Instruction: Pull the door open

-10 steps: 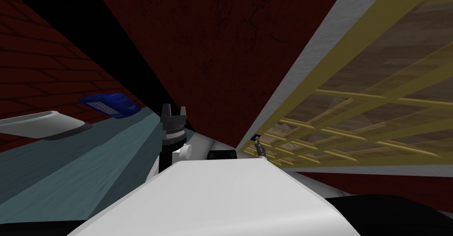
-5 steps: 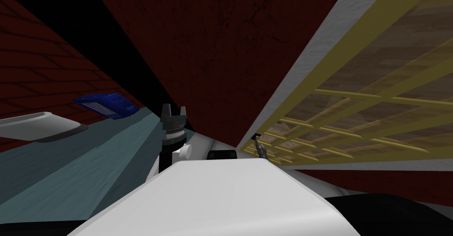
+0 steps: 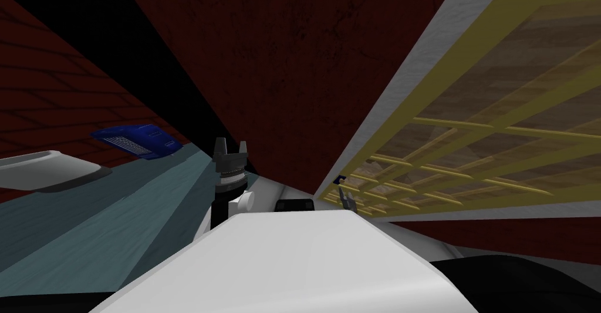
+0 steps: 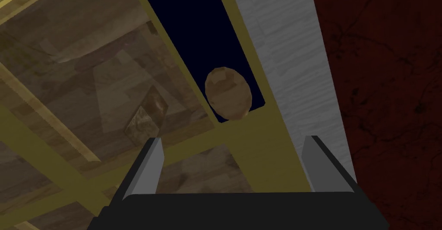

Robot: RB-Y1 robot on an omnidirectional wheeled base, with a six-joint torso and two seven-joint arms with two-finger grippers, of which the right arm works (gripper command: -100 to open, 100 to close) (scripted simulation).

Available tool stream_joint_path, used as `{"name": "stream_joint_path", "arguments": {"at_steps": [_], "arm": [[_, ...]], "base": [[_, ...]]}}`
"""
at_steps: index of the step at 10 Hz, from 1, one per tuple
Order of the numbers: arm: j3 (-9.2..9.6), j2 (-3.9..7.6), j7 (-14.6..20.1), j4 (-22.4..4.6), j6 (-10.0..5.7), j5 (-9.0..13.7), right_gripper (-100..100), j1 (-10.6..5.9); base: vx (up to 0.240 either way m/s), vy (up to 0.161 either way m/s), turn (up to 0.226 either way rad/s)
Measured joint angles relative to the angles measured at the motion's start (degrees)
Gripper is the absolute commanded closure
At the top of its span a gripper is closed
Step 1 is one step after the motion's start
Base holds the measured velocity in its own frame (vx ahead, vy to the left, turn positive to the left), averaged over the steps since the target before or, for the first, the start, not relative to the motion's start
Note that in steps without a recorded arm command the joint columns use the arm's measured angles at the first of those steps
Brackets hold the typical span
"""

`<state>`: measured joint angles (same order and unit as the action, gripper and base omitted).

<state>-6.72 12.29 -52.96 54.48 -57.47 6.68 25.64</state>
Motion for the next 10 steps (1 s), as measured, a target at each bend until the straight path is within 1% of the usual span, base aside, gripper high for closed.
{"name": "stream_joint_path", "arguments": {"at_steps": [3, 7, 10], "arm": [[-0.32, 0.06, -3.87, 0.10, -0.60, -0.57, -100, 0.68], [-0.88, 0.15, -9.75, -0.62, -2.09, -1.61, -100, 1.56], [-1.37, 0.04, -14.79, -0.28, -3.05, -2.65, -100, 2.94]], "base": [[-0.010, 0.020, -0.019], [-0.013, 0.024, -0.027], [-0.016, 0.034, -0.031]]}}
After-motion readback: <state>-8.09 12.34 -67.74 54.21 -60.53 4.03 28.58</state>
